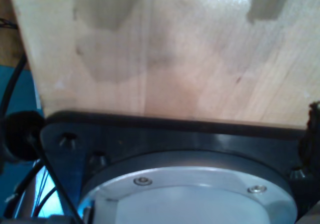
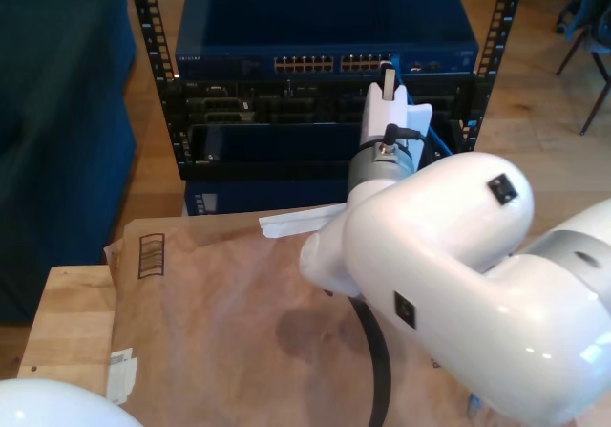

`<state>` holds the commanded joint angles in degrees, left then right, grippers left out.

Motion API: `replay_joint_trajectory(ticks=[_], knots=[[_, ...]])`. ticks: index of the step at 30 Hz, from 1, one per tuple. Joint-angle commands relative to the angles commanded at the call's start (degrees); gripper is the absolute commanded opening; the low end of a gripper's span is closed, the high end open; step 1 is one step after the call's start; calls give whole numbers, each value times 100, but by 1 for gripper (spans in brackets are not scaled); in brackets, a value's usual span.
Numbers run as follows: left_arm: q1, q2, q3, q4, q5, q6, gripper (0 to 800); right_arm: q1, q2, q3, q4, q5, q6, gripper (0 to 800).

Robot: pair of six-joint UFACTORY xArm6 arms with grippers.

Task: Grab the cable and plug it in

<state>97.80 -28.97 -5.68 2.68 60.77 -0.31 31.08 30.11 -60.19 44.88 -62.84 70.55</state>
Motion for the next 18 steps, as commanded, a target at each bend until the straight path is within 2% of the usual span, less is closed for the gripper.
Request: replay_joint_trajectory(ticks=[3,6,8,13,18], knots=[[0,0,0,0,0,0,800,-9,-580,396,-26,633,-9,413],[0,0,0,0,0,0,800,-62,-1327,747,-53,1802,-9,533],[0,0,0,0,0,0,800,-132,-1793,923,-62,2541,-97,564],[0,0,0,0,0,0,800,-738,-2919,1222,-62,4747,-1108,737],[0,0,0,0,0,0,800,-1793,-3807,1398,-79,6945,-2040,758]])
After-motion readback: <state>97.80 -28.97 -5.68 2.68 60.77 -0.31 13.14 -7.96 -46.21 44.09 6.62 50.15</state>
